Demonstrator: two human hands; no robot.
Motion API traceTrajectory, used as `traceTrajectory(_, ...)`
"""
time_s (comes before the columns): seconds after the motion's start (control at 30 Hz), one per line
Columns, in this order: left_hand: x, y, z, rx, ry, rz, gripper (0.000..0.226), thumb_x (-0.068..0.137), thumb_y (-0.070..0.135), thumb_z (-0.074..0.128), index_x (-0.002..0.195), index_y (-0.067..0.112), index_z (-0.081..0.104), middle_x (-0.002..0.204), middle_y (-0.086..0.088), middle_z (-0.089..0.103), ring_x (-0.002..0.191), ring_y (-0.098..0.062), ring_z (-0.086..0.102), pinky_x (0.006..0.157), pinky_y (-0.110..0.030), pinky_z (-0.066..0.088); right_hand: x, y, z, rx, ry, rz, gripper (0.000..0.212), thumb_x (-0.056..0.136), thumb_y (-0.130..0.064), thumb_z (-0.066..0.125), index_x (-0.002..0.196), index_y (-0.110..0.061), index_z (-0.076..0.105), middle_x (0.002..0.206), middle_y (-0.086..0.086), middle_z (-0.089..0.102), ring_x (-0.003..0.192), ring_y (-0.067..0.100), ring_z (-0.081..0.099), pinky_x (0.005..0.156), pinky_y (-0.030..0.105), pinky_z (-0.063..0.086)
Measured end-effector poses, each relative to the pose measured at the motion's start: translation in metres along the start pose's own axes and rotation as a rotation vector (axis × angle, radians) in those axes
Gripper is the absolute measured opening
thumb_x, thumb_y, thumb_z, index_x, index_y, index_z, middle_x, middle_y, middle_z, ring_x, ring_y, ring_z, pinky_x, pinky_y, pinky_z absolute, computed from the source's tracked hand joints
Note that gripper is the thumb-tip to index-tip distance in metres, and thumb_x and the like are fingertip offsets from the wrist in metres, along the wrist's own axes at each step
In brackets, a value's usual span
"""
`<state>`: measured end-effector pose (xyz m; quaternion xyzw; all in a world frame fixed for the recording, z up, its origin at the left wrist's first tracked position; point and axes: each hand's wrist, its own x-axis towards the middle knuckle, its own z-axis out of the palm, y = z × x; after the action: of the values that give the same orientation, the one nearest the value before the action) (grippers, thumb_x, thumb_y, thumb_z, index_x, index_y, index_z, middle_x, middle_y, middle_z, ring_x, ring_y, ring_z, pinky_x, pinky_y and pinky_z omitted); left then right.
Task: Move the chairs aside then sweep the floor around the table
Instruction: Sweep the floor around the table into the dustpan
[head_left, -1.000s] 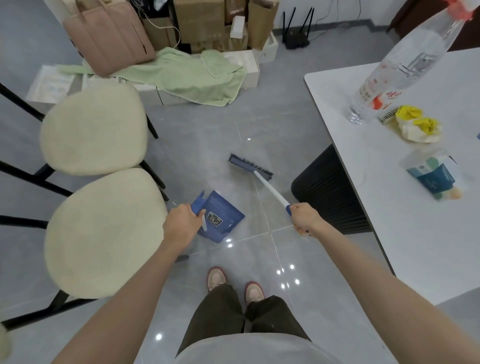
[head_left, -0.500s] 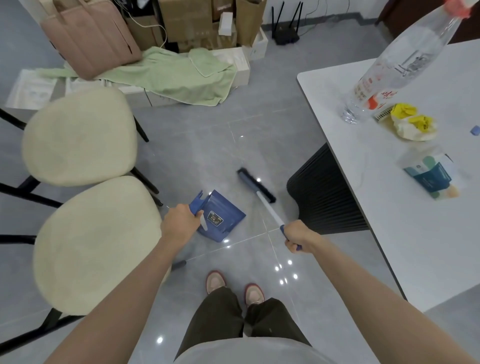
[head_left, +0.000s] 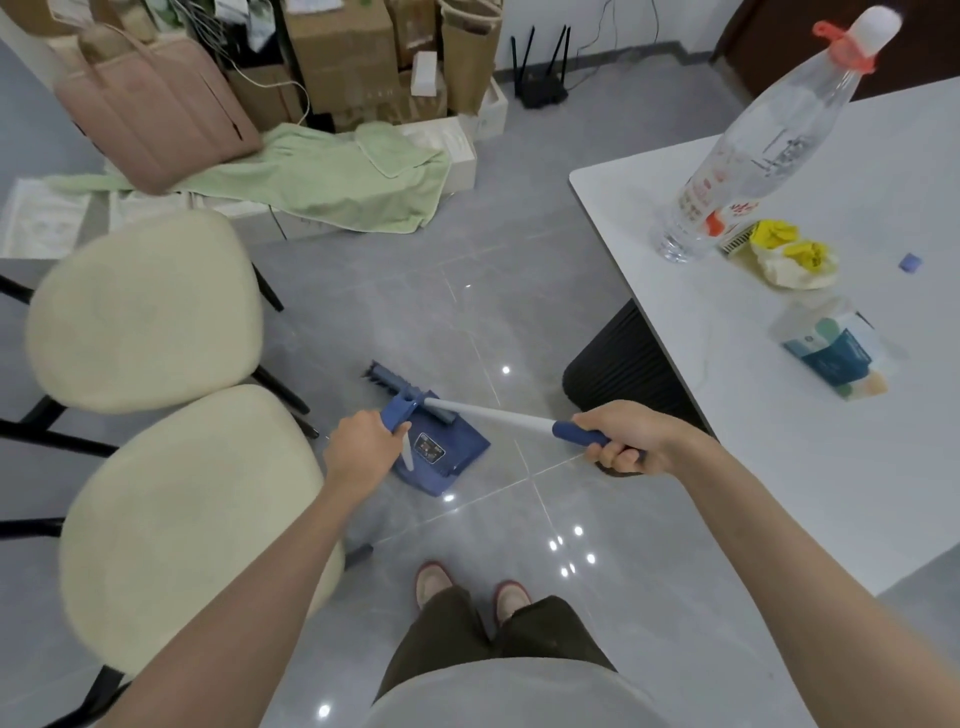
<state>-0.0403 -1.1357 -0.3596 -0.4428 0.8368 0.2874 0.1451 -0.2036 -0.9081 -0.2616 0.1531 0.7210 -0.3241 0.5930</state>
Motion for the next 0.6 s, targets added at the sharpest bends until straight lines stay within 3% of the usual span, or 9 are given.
traceTrajectory(0.13,0.012,0.002,-0.016,-0.085,0.045,-0.026,0.039,0.086,0.042,0.062,0.086,0.004,0.068,0.085,-0.016,0.07,0.081,-0.034,0.065,0.069,-0.035,0.053,0.0,-0.025,0.012,0.008,0.055,-0.087,0.016,0.101,-0.021,0.04,0.093,-0.009,0.047,0.063,0.002,0.037,0.029,0.002,0.027,0.027,0.011,0.022)
traceTrajectory(0.23,0.024,0.0,-0.031,-0.112,0.062,-0.033,0.037,0.087,0.04,0.063,0.089,0.004,0.069,0.085,-0.016,0.07,0.076,-0.032,0.063,0.064,-0.032,0.047,0.004,-0.047,0.027,0.038,0.088,-0.132,0.018,0.101,-0.021,0.04,0.092,-0.008,0.048,0.064,0.003,0.036,0.041,0.004,0.027,0.03,0.01,0.021)
traceTrajectory(0.3,0.036,0.003,-0.041,-0.109,0.081,-0.032,0.038,0.086,0.041,0.063,0.092,0.004,0.07,0.087,-0.017,0.07,0.083,-0.035,0.064,0.067,-0.033,0.048,0.01,-0.065,0.035,0.043,0.122,-0.171,0.019,0.101,-0.019,0.039,0.107,-0.005,0.05,0.064,0.004,0.037,0.048,0.006,0.025,0.034,0.012,0.022)
traceTrajectory(0.37,0.055,0.01,-0.051,-0.114,0.103,-0.025,0.039,0.086,0.042,0.064,0.093,0.004,0.07,0.087,-0.018,0.071,0.085,-0.036,0.066,0.07,-0.035,0.051,0.022,-0.087,0.039,0.074,0.144,-0.229,0.038,0.099,-0.014,0.04,0.131,0.005,0.048,0.064,0.005,0.035,0.05,0.008,0.024,0.038,0.014,0.02)
traceTrajectory(0.47,0.083,0.026,-0.066,-0.109,0.132,0.006,0.036,0.087,0.039,0.064,0.092,0.004,0.07,0.088,-0.019,0.071,0.086,-0.037,0.066,0.073,-0.036,0.051,0.042,-0.114,0.041,0.121,0.15,-0.324,0.048,0.097,-0.009,0.046,0.138,0.013,0.037,0.063,0.005,0.032,0.05,0.009,0.022,0.035,0.014,0.017)
traceTrajectory(0.53,0.105,0.04,-0.075,-0.115,0.139,0.012,0.036,0.087,0.039,0.063,0.093,0.004,0.071,0.088,-0.019,0.071,0.086,-0.037,0.066,0.074,-0.036,0.051,0.058,-0.136,0.035,0.123,0.143,-0.351,0.038,0.095,-0.005,0.047,0.128,0.013,0.048,0.064,0.006,0.031,0.051,0.009,0.022,0.033,0.014,0.017)
traceTrajectory(0.57,0.122,0.05,-0.08,-0.124,0.138,0.008,0.037,0.086,0.04,0.063,0.092,0.005,0.071,0.088,-0.019,0.071,0.085,-0.036,0.066,0.073,-0.036,0.052,0.068,-0.151,0.028,0.123,0.144,-0.355,0.025,0.094,-0.003,0.046,0.11,0.01,0.06,0.065,0.006,0.029,0.051,0.01,0.021,0.033,0.014,0.016)
traceTrajectory(0.6,0.134,0.058,-0.084,-0.138,0.137,0.004,0.037,0.086,0.04,0.063,0.092,0.005,0.071,0.088,-0.019,0.071,0.084,-0.036,0.066,0.073,-0.036,0.053,0.075,-0.164,0.024,0.124,0.136,-0.365,0.017,0.094,-0.002,0.045,0.085,-0.002,0.06,0.065,0.006,0.027,0.051,0.01,0.021,0.033,0.015,0.016)
